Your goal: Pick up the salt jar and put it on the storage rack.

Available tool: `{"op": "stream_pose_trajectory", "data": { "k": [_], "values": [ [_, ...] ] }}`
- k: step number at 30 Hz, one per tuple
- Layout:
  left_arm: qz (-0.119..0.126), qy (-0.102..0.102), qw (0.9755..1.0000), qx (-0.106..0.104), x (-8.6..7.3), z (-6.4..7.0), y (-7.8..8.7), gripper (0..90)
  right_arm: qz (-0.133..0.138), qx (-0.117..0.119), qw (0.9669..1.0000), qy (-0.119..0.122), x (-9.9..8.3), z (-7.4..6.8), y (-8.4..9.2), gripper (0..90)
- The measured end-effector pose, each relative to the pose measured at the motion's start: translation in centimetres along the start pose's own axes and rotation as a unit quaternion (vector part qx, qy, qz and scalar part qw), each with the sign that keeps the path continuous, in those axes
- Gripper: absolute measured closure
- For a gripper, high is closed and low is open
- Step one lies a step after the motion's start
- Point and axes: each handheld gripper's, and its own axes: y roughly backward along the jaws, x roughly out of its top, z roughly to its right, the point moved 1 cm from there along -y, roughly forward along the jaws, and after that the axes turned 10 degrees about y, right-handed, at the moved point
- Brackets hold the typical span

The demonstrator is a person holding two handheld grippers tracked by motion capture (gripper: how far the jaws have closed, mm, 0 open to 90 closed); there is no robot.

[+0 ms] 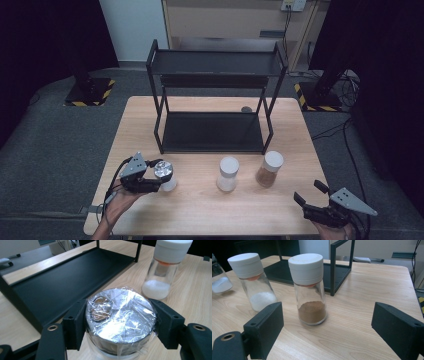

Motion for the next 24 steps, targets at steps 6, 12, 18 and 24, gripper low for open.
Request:
{"op": "stream_pose_trajectory", "data": {
  "k": [6,12,18,24],
  "values": [
    [-0.001,0.005,1.0,-0.001,2.2,-0.1,-1.3,34.0,0.0,0.0,1.0,-0.001,0.0,0.0,0.0,11.2],
    [0.008,0.01,0.9999,0.002,4.0,-0.6,-2.8,34.0,0.002,0.001,1.0,-0.001,-0.1,0.1,0.0,11.3],
    [0.01,0.017,0.9997,0.017,5.4,-1.1,-4.3,34.0,0.004,0.002,1.0,-0.004,-0.1,0.2,0.1,11.3],
    [0.014,0.027,0.999,0.032,6.5,-1.7,-6.3,34.1,0.006,0.002,1.0,-0.008,-0.2,0.3,0.1,11.3]
  ]
}}
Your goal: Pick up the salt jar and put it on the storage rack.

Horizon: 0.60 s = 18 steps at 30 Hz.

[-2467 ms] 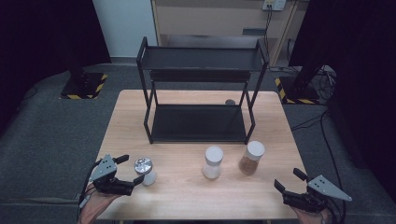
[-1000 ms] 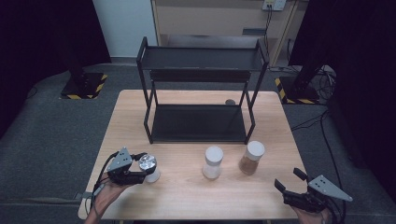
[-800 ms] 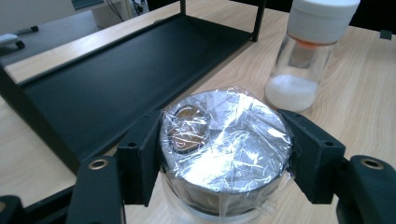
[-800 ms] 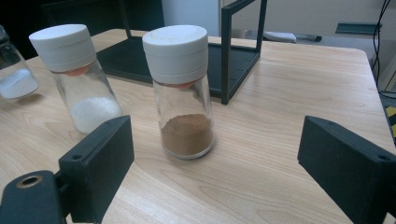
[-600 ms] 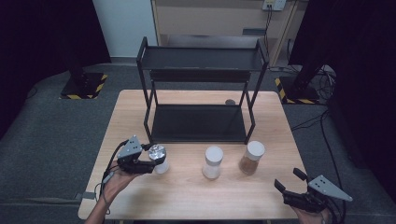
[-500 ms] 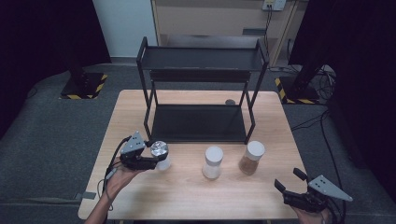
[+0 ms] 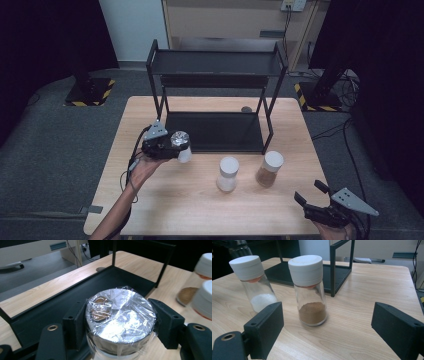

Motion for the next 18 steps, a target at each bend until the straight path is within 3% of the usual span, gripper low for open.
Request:
{"op": "stream_pose_trajectory", "data": {
  "k": [7,18],
  "values": [
    [-0.008,0.0,0.9997,0.025,0.8,-0.2,-2.3,34.1,0.002,0.001,1.0,-0.004,-0.1,0.1,0.0,11.3],
    [-0.003,0.022,0.9978,0.063,1.2,-0.9,-4.8,34.1,0.003,0.001,1.0,-0.004,-0.1,0.1,0.1,11.5]
  ]
}}
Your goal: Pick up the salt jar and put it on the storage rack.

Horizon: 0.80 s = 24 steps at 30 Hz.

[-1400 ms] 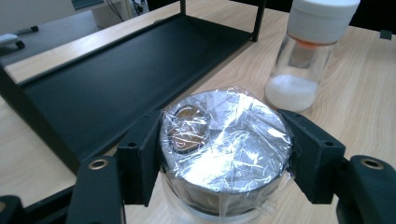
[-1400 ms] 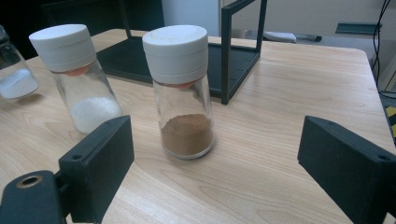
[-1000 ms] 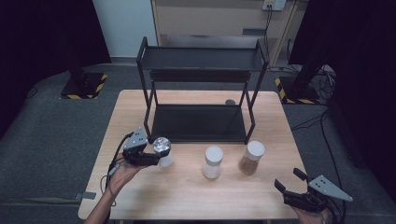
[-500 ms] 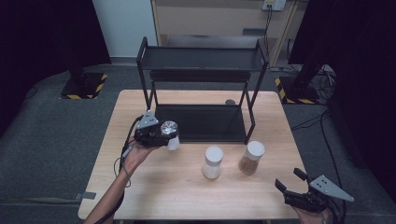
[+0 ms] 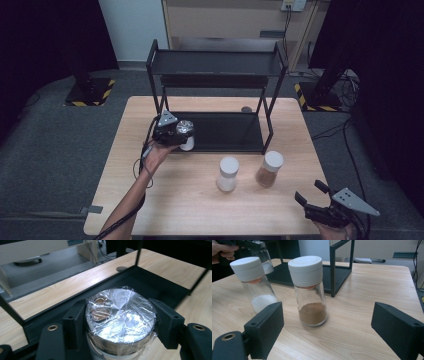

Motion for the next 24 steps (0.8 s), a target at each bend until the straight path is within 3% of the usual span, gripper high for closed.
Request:
{"op": "stream_pose_trajectory", "data": {
  "k": [4,14,24],
  "values": [
    [0.007,0.025,0.9996,0.008,-0.2,-0.2,-1.0,34.0,0.001,0.0,1.0,0.0,0.0,0.0,0.0,11.5],
    [0.0,0.019,0.9993,0.032,-0.6,-0.2,-2.5,34.0,0.004,0.002,1.0,-0.004,-0.1,0.1,0.1,11.6],
    [-0.007,0.018,0.999,0.04,-1.0,-0.2,-3.2,34.0,0.005,0.004,1.0,-0.006,-0.2,0.2,0.1,11.6]
  ]
}}
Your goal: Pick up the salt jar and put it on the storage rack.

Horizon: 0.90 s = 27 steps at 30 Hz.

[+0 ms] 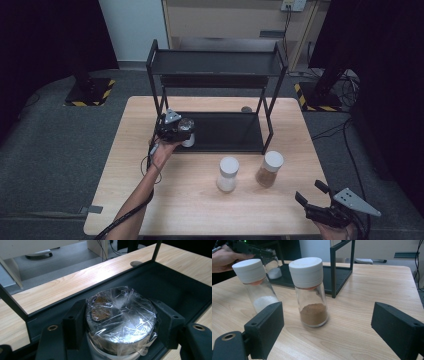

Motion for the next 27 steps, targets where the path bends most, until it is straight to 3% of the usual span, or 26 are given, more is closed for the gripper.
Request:
{"op": "stream_pose_trajectory", "data": {
  "k": [1,5,17,19,21,27],
  "values": [
    [0.003,0.008,1.0,0.0,-0.1,0.0,0.1,34.0,0.0,0.0,1.0,0.0,0.0,0.0,0.0,11.6],
    [0.003,-0.003,1.0,0.001,-0.2,0.1,0.0,33.9,0.0,0.001,1.0,-0.001,0.0,0.1,0.0,11.5],
    [0.003,0.003,1.0,-0.004,-0.3,-0.4,0.1,33.5,0.001,0.001,1.0,-0.002,0.0,0.0,0.0,11.5],
    [0.002,0.021,0.9997,-0.01,-0.2,-0.5,0.1,27.3,0.002,0.001,1.0,-0.002,0.0,0.0,0.0,11.5],
    [0.003,0.026,0.9996,-0.013,0.1,-0.4,0.1,20.0,0.002,0.001,1.0,-0.001,-0.1,0.1,0.0,11.5],
    [0.006,0.017,0.9998,-0.012,1.0,0.0,1.0,10.5,0.003,0.002,1.0,-0.001,-0.1,0.1,0.0,11.5]
  ]
}}
